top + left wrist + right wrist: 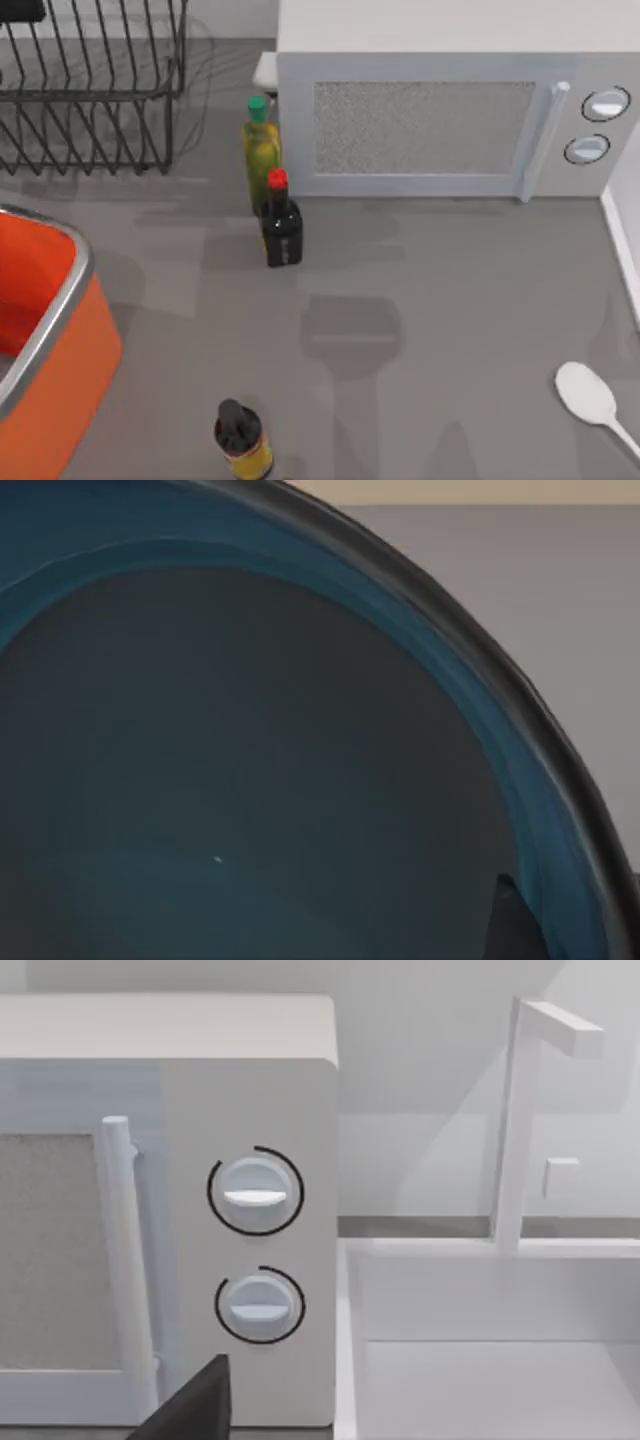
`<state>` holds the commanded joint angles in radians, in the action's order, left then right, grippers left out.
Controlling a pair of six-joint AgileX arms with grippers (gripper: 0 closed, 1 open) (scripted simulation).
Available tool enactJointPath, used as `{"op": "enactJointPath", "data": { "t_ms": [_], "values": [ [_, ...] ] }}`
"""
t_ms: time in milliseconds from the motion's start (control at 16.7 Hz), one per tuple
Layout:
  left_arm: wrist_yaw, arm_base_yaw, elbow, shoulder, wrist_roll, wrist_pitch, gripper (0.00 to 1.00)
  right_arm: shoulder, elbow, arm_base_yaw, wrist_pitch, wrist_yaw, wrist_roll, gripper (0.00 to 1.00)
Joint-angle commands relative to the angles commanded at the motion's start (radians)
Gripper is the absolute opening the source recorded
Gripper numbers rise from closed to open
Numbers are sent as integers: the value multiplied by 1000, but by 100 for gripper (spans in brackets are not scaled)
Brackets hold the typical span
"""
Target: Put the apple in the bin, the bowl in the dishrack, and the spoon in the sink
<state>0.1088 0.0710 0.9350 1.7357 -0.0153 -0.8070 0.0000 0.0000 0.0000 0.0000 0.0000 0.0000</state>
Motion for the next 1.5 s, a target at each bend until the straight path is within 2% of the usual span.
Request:
{"op": "enactJointPath", "data": {
  "t_ms": [360,1140,1500],
  "values": [
    [-3,-4,-11,20,0,-23,0,0,0,0,0,0,0,100],
    [-3,-4,-11,20,0,-23,98,0,0,0,0,0,0,100],
    [-3,-4,-11,20,0,-23,100,0,0,0,0,0,0,100]
  ]
}}
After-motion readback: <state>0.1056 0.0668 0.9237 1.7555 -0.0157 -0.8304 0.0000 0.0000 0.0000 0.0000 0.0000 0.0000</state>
